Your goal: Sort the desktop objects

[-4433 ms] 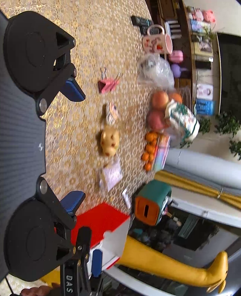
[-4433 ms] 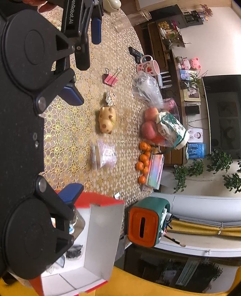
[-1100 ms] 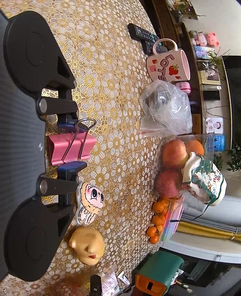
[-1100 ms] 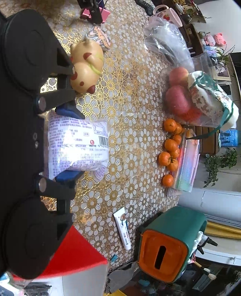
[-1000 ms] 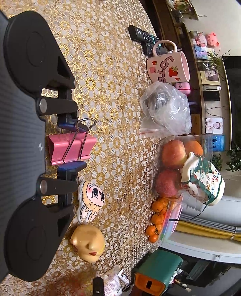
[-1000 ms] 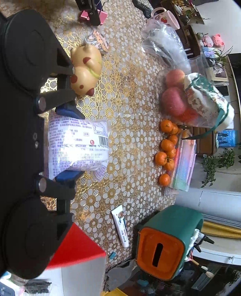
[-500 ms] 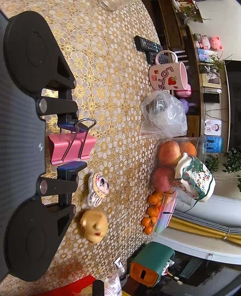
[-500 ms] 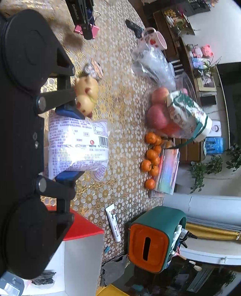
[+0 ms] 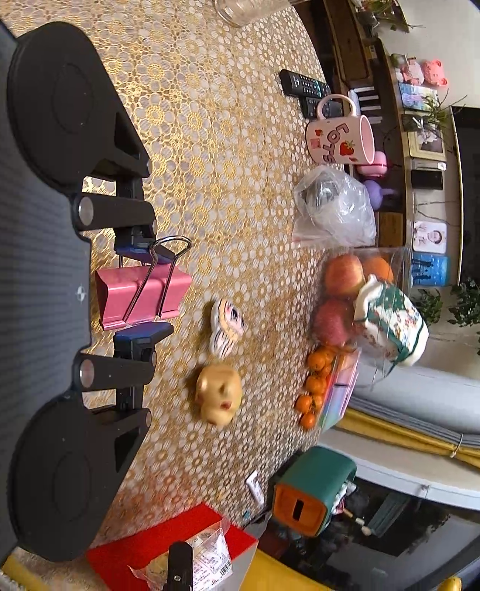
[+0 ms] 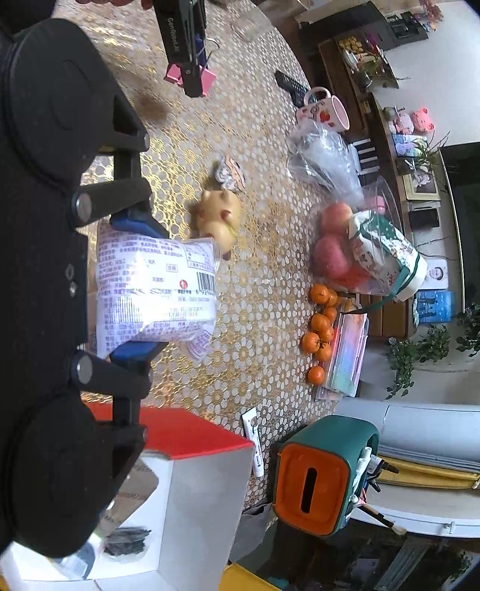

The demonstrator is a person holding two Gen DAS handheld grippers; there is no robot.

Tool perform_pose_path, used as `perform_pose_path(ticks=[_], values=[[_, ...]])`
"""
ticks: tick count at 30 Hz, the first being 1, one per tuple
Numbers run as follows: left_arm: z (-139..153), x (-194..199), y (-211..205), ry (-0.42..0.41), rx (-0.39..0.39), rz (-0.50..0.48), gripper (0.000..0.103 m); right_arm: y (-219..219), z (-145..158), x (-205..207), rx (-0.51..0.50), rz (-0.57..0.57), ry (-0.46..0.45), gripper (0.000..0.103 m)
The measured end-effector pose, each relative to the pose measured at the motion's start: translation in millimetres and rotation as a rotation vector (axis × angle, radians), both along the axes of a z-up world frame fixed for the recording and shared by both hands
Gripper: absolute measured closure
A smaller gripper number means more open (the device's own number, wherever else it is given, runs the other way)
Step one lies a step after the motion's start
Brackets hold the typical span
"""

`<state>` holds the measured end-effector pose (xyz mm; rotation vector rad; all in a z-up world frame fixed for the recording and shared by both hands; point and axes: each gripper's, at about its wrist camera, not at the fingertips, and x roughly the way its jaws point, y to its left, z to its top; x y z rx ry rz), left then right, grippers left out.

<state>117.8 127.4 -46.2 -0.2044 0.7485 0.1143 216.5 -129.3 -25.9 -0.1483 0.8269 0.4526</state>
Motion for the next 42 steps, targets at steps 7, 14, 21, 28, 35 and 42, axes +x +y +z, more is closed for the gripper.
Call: perform_pose_path(ticks=[7, 14, 21, 28, 35, 42], values=[[18, -12, -27, -0.005, -0.006, -0.049, 0.070, -24, 17, -22, 0.006, 0.011, -0.012, 0.050], [40, -16, -62, -0.028, -0.001, -0.110, 0.070, -57, 33, -33, 0.026, -0.023, -0.041, 0.050], [52, -13, -103, -0.038, 0.011, -0.175, 0.070, -92, 41, -39, 0.048, -0.061, -0.064, 0.051], [62, -4, -145, -0.046, 0.024, -0.241, 0.070, -130, 45, -39, 0.060, -0.111, -0.084, 0.051], [65, 12, -191, -0.042, 0.033, -0.324, 0.070, -173, 44, -32, 0.065, -0.187, -0.092, 0.051], [68, 29, -248, -0.036, 0.050, -0.442, 0.070, -210, 39, -20, 0.055, -0.258, -0.094, 0.051]])
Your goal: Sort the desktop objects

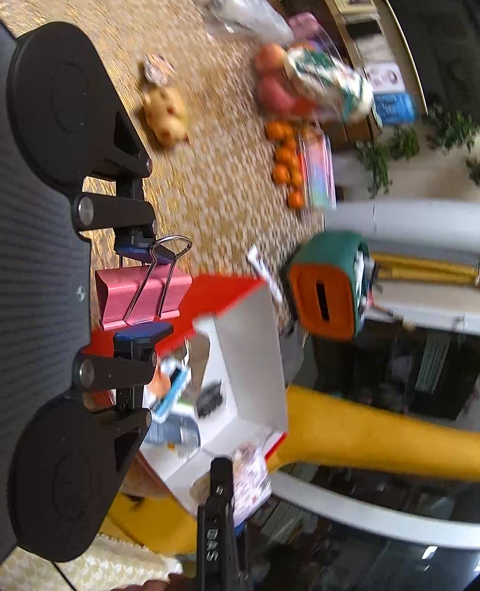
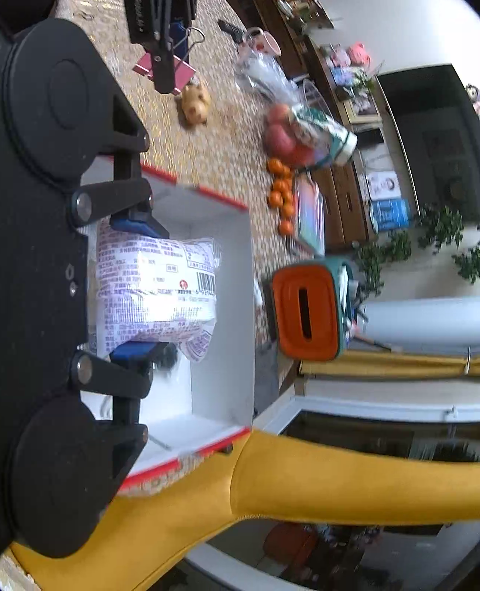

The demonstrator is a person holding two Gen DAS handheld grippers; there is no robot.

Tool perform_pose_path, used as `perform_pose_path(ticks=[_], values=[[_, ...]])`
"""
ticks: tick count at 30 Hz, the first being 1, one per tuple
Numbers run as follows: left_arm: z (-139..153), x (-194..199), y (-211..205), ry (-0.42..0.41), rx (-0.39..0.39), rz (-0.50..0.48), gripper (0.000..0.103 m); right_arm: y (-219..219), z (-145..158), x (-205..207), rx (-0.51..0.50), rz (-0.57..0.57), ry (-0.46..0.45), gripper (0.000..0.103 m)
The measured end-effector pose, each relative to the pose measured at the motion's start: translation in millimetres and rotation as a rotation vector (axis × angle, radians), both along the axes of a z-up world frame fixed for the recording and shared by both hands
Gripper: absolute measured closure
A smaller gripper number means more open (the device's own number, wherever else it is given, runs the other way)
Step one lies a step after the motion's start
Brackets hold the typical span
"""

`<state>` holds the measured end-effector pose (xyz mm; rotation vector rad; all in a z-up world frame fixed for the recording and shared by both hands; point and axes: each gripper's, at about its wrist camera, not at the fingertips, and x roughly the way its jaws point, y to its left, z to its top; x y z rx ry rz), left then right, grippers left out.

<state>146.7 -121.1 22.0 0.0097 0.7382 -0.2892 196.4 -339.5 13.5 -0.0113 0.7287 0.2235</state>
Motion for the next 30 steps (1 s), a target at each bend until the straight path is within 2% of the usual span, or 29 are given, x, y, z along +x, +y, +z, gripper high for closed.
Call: perform_pose_path(ticks=[11, 19, 30], values=[[-4, 29, -77, 0.024, 0.039, -0.143, 0.070, -34, -18, 27, -0.022, -0.070, 0.025, 0.050], [-23, 54, -107, 0.066, 0.063, -0.172, 0.070, -42, -34, 50, -0.054, -0.087, 0.056, 0.050], [-49, 80, -128, 0.104, 0.108, -0.192, 0.070, -37, -61, 73, -0.079, -0.074, 0.102, 0.050]])
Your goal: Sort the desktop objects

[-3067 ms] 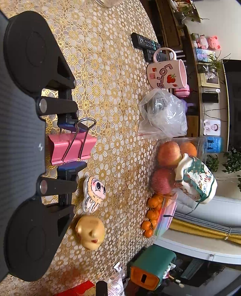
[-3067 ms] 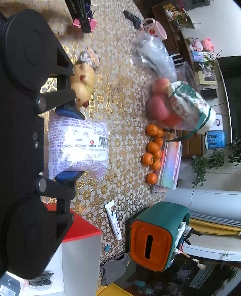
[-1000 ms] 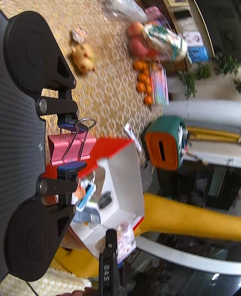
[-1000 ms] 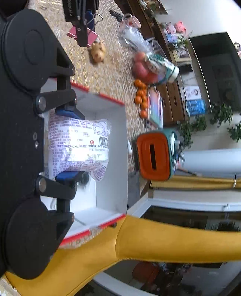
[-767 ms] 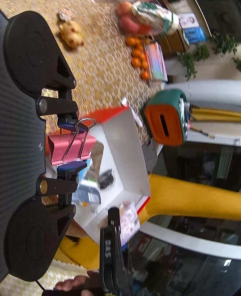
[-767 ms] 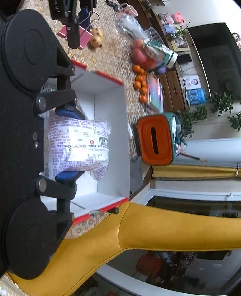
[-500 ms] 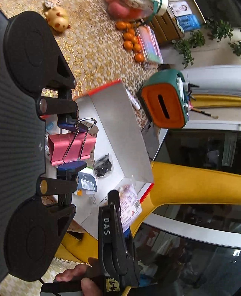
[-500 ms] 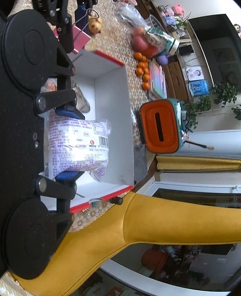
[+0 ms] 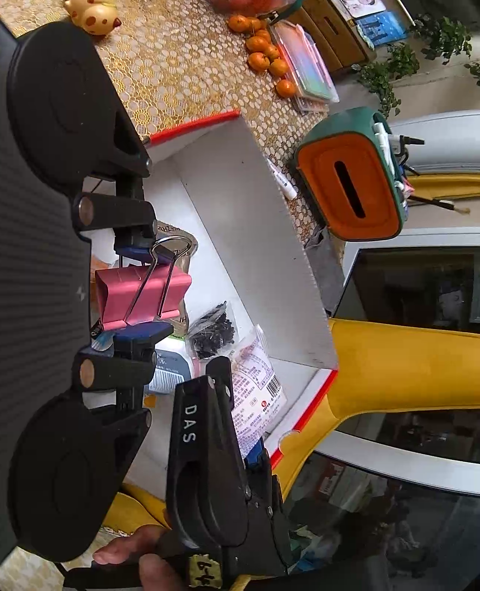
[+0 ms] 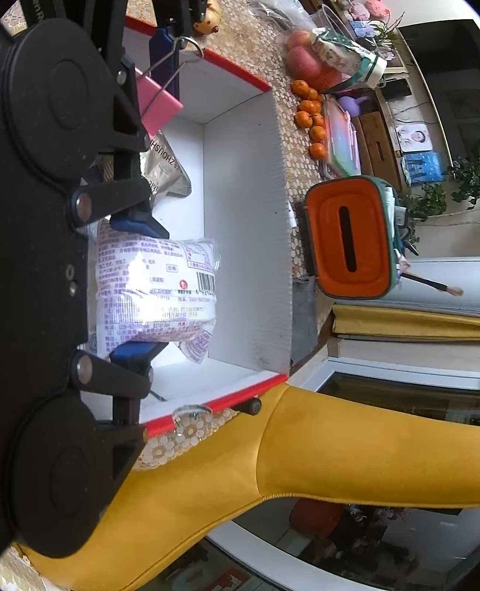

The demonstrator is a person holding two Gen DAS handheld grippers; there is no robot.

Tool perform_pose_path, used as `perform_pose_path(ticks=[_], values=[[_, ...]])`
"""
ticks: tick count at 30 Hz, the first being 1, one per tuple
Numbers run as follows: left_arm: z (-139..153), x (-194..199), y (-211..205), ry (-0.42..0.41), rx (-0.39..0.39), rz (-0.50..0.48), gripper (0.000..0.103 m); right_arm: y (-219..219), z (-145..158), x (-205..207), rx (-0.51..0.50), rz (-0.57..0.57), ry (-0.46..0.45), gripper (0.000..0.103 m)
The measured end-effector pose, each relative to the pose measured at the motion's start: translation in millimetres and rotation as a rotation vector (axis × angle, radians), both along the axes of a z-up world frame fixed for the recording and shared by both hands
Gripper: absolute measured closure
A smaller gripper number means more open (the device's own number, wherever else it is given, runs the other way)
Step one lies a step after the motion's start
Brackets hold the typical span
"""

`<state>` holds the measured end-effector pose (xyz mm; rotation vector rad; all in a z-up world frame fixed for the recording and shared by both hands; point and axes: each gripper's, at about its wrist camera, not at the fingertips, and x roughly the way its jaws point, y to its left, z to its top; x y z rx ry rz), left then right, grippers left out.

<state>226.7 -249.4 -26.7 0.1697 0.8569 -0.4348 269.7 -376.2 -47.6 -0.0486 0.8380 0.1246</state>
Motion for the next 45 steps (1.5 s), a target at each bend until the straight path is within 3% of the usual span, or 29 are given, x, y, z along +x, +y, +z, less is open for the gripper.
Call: perform_pose_path(ticks=[20, 28, 35, 45], values=[[-25, 13, -5, 0.081, 0.016, -0.032, 0.068, 1, -15, 8, -0.031, 0.014, 0.015, 0.048], [-22, 5, -1, 0.073, 0.014, -0.033, 0.059, 3, -13, -2, -0.072, 0.011, -0.010, 0.035], [-10, -7, -1, 0.039, -0.005, -0.046, 0.040, 4, 0, -13, -0.102, 0.020, -0.051, 0.026], [3, -20, 18, 0.037, -0.023, -0.013, 0.039, 11, 21, -30, -0.084, 0.049, -0.079, 0.021]])
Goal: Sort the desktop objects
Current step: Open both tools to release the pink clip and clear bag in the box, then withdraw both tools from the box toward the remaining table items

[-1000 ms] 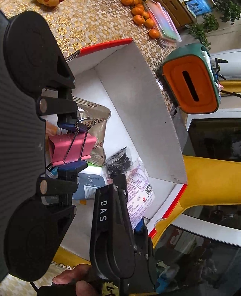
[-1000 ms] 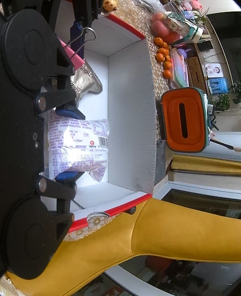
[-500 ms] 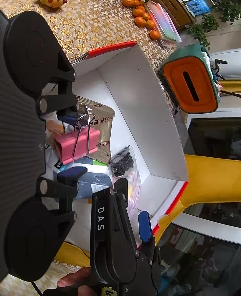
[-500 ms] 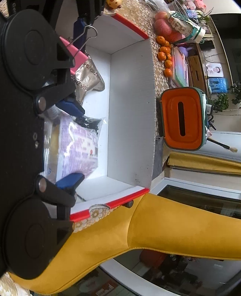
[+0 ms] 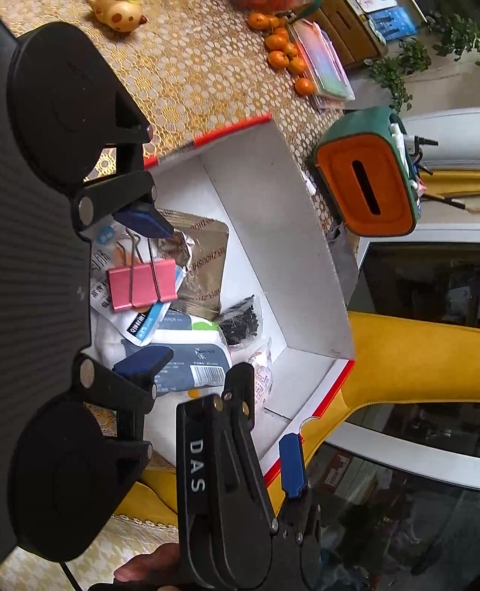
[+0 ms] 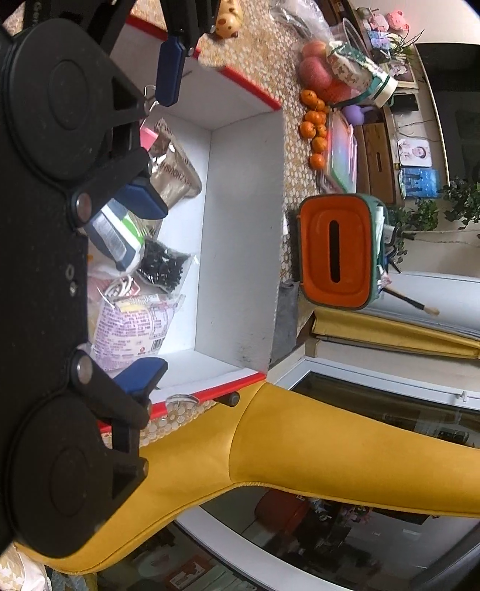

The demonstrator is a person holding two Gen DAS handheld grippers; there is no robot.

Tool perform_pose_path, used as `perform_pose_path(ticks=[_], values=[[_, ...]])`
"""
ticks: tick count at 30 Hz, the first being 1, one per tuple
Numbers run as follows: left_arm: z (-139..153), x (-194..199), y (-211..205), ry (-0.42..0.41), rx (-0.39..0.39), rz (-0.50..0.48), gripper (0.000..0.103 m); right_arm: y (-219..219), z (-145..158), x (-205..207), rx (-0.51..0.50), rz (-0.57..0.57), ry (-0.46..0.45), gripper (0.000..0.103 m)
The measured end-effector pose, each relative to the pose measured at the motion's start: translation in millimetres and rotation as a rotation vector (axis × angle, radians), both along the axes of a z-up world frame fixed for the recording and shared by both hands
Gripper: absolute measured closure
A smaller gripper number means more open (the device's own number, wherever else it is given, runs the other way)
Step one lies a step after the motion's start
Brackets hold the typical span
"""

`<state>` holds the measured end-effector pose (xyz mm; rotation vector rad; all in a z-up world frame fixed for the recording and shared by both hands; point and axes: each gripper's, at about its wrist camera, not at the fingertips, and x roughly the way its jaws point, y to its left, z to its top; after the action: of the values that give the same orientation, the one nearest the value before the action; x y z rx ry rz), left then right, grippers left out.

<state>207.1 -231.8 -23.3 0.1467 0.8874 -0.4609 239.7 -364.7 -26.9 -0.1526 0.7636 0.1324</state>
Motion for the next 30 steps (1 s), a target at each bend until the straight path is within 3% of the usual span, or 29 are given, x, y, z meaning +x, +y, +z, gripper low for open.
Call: perform_pose_path(ticks=[13, 30], values=[[33, -36, 33, -0.044, -0.049, 0.023, 0.039, 14, 29, -34, 0.066, 0.041, -0.006, 0.017], [58, -88, 101, -0.091, -0.115, 0.098, 0.035, 50, 63, -84, 0.138, 0.093, -0.082, 0.010]])
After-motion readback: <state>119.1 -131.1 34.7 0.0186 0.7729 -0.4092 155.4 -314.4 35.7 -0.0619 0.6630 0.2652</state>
